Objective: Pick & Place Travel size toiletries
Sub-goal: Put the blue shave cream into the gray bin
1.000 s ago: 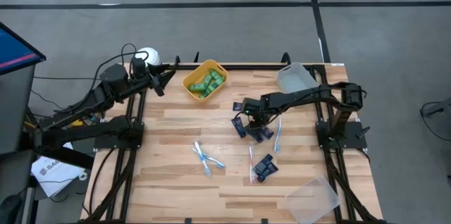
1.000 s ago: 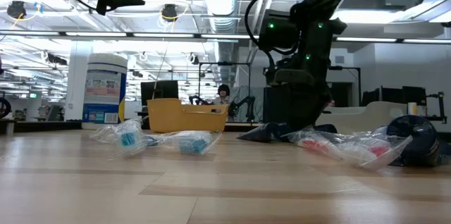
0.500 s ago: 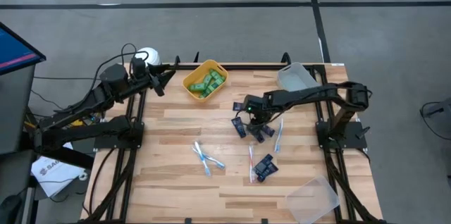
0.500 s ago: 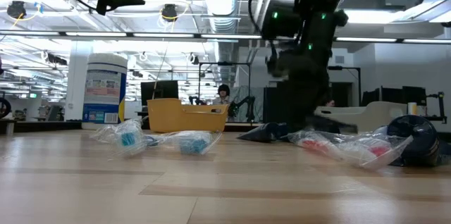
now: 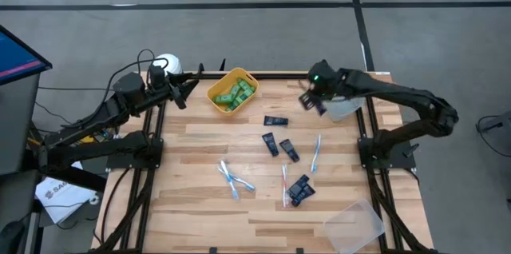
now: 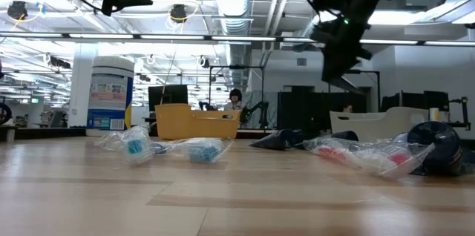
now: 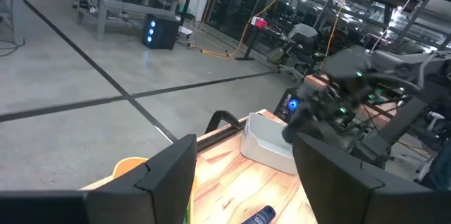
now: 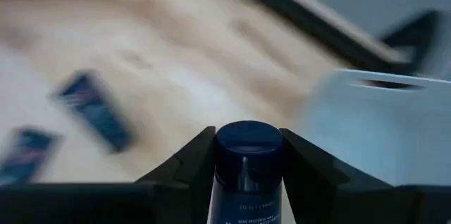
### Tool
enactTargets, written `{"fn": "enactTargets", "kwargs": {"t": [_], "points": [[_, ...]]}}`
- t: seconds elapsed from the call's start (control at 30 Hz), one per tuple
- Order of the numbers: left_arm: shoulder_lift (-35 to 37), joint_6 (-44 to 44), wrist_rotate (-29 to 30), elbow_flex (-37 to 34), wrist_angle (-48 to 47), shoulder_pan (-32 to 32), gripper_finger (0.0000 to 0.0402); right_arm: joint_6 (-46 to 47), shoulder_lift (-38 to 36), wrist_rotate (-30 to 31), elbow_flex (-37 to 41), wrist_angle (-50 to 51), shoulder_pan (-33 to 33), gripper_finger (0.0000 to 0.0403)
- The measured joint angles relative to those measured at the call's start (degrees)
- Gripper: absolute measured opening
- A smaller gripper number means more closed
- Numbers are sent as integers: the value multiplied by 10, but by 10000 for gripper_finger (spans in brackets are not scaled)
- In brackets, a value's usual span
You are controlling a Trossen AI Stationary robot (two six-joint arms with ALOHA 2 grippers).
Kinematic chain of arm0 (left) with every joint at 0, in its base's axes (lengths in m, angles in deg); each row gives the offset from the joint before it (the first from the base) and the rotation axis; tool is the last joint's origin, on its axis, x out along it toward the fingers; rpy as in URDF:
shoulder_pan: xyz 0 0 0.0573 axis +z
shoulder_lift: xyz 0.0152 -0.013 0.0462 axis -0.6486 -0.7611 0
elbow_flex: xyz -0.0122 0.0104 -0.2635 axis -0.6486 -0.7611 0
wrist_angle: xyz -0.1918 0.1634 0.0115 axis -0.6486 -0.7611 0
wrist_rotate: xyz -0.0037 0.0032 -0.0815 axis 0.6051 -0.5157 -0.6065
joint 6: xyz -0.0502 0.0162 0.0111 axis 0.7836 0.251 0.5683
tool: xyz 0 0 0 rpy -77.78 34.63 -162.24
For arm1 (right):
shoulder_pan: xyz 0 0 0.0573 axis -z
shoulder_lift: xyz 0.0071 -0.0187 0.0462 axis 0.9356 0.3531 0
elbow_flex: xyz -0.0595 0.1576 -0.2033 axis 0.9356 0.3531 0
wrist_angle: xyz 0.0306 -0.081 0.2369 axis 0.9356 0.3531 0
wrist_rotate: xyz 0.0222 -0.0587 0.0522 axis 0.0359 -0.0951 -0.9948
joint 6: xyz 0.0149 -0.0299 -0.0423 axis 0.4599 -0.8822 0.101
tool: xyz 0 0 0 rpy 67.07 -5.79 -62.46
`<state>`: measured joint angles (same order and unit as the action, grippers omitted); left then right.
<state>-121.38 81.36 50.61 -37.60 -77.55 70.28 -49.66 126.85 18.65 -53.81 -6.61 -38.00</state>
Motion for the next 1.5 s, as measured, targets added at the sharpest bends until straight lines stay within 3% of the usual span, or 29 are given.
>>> {"fn": "enactTargets", "kwargs": {"t": [0.17, 0.3, 0.6, 0.8, 1.0, 1.2, 1.5], "points": [[0, 2, -3, 0, 0, 0, 232, -54, 17, 25, 0, 24, 89, 118], [0, 3, -5, 0, 0, 0, 232, -65, 57, 35, 0, 26, 132, 145], [0, 3, -6, 0, 0, 0, 232, -80, 113, 31, 0, 28, 158, 171], [0, 3, -18, 0, 0, 0, 232, -86, 74, -54, -10, 20, 113, 211], [0, 3, -37, 0, 0, 0, 232, -156, 64, -91, -28, -6, -1, 259], [0, 3, -37, 0, 0, 0, 232, -230, 134, -108, -32, -63, -88, 270], [0, 3, -69, 0, 0, 0, 232, -287, 269, -122, -100, -60, -116, 270]]}}
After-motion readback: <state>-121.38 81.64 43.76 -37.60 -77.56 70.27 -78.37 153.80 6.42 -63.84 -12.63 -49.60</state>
